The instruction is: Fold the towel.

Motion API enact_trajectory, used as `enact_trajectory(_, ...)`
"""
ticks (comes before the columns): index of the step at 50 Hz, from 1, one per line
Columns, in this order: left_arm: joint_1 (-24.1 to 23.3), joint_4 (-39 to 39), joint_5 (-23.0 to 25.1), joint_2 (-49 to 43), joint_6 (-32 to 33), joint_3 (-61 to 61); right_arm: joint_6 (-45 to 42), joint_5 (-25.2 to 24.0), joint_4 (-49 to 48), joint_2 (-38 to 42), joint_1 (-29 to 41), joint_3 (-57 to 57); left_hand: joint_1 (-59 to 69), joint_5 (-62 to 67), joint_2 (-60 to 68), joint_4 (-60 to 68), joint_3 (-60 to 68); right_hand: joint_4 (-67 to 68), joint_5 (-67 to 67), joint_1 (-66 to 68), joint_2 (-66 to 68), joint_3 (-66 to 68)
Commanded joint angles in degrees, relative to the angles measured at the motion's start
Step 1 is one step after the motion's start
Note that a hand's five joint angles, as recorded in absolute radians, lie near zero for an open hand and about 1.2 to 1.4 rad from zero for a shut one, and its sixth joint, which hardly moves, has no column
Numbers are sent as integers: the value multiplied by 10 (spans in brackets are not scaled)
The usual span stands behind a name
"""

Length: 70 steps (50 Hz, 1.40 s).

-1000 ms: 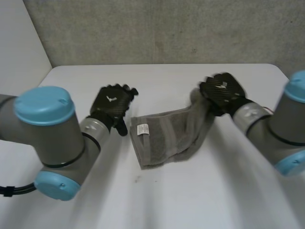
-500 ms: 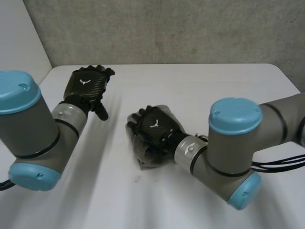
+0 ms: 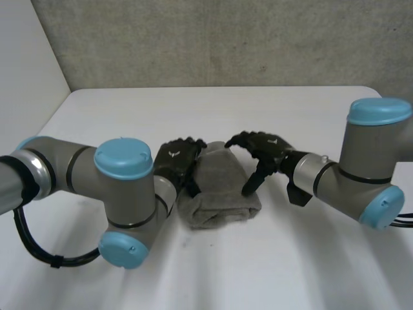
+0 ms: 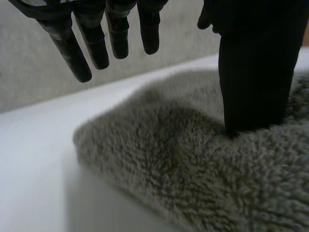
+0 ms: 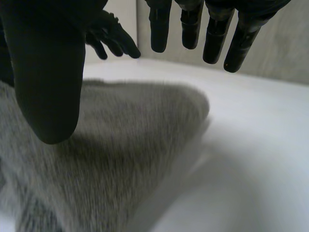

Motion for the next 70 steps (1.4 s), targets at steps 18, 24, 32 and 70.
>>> enact_trajectory(18, -1, -16, -6, 104, 78, -46, -144, 62, 51, -38, 9, -73, -16, -18, -18, -18, -18, -35, -42, -42, -38, -24)
enact_trajectory(24, 11, -19, -6, 187, 78, -41, -84, 113, 12, -123, -10, -69, -11, -13, -13, -13, -13, -35, -42, -42, -38, -24)
enact_trajectory(32, 137, -136, -5, 350, 75, -17, -66, 201, 38, -242, -84, -60, -6, -8, -8, -8, -8, -35, -42, -42, -38, -24)
enact_trajectory(70, 157, -204, 70, 434, 41, -52, -63, 244, 73, -316, -57, 18, -55, -57, -56, -57, -57, -35, -42, -42, -38, -24)
